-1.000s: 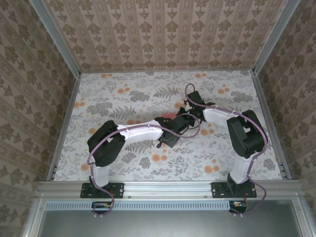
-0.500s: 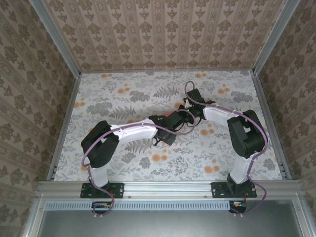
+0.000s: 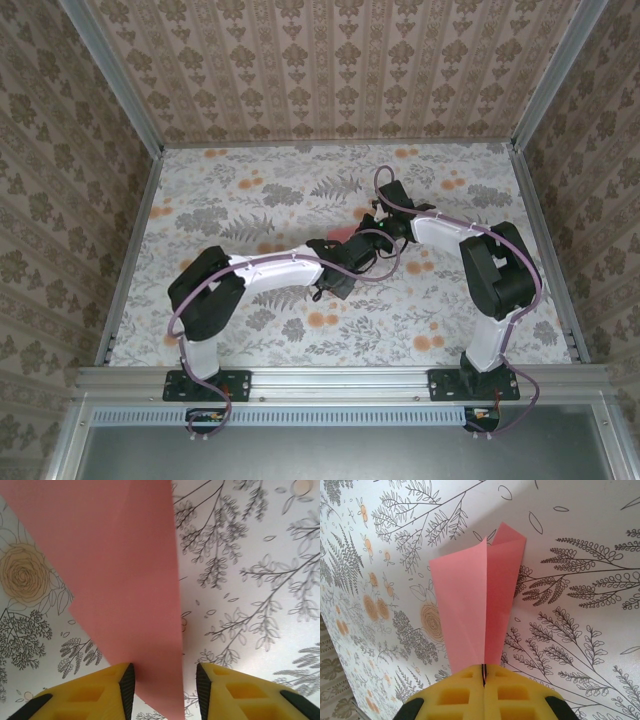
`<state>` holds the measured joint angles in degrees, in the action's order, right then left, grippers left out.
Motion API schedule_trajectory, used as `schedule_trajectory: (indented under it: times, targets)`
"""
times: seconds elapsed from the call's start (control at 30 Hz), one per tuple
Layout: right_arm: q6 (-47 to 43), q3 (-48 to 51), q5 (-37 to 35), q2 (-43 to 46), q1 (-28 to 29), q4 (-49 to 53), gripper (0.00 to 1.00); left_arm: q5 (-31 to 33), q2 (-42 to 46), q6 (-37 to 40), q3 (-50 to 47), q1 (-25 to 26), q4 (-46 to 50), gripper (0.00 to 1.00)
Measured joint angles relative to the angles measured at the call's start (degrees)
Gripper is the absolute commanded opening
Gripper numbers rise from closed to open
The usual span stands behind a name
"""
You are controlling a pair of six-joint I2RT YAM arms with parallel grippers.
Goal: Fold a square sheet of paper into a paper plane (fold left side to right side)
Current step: Fold the wing for the fifth time at the center of the table.
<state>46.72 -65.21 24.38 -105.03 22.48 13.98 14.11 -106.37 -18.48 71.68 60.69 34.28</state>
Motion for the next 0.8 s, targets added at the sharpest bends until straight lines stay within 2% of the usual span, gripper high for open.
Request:
schedule_trajectory:
  times: [0.23, 0.53, 0.8]
  targets:
    - [0.04, 0.00, 0.00, -0.11, 0.09, 0.00, 0.00, 0.52, -0.83, -0.42, 0.02, 0.00, 0.46, 0.24]
    - [0.02, -0.44, 0.00, -1.03, 0.09, 0.04, 0.00, 0.48, -1.38, -0.37, 0.70, 0.00, 0.70, 0.13]
    - [0.02, -0.46, 0.00, -1.11, 0.09, 0.59, 0.00, -0.59, -1.70, -0.35, 0.72, -0.02, 0.63, 0.11]
